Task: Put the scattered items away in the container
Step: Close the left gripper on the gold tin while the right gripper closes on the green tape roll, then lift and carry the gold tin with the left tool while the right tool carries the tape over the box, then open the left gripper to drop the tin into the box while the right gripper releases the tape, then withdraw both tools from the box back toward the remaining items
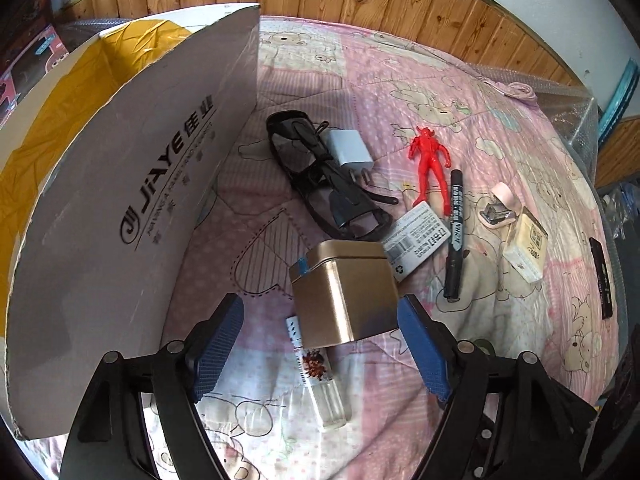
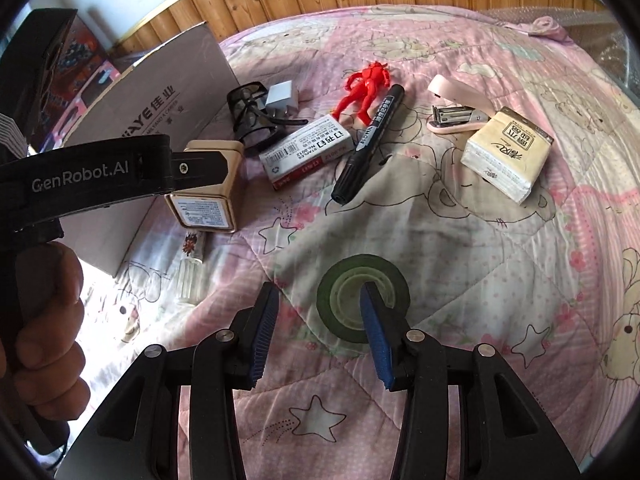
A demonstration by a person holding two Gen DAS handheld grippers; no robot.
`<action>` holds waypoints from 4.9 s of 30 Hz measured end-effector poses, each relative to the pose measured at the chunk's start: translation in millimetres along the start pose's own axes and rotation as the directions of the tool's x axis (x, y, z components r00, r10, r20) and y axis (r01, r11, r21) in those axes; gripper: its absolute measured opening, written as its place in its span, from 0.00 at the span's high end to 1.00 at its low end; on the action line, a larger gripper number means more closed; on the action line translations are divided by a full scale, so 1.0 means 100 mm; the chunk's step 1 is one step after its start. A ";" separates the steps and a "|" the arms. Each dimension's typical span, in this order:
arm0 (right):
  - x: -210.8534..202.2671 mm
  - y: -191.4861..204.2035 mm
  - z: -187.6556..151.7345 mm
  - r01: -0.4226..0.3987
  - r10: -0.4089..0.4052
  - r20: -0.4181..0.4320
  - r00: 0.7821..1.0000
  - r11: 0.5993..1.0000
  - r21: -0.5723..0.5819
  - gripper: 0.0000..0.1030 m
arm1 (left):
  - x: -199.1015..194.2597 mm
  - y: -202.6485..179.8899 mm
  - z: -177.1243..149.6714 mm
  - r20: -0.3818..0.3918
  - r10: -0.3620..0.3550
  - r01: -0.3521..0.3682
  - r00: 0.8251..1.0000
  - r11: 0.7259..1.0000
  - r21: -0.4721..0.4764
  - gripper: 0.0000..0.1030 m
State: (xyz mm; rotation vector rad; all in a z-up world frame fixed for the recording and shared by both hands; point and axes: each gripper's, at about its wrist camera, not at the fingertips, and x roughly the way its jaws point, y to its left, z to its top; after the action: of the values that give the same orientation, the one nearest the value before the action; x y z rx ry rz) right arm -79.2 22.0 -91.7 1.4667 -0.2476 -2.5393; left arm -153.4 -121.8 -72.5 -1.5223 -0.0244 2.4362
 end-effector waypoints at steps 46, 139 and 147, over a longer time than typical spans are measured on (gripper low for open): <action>-0.85 0.78 0.40 -0.087 0.101 0.180 0.978 0.993 -0.085 0.87 | -1.15 0.37 -0.04 0.202 -0.145 0.158 0.969 0.986 -0.053 0.46; 0.30 2.17 2.27 -0.217 0.217 -0.038 0.975 0.917 -0.335 0.79 | -0.99 2.14 0.91 0.134 0.132 -0.093 0.982 0.960 -0.264 0.46; -0.04 1.98 2.05 -0.246 0.254 -0.007 0.967 0.929 -0.277 0.79 | -1.12 1.90 0.73 0.143 0.114 -0.081 0.983 0.972 -0.222 0.46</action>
State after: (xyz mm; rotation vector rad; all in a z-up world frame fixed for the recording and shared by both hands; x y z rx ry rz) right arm -237.9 -159.0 60.8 1.2100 -0.0741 -2.2839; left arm -212.7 -321.7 29.6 -1.4439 -0.2574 2.7017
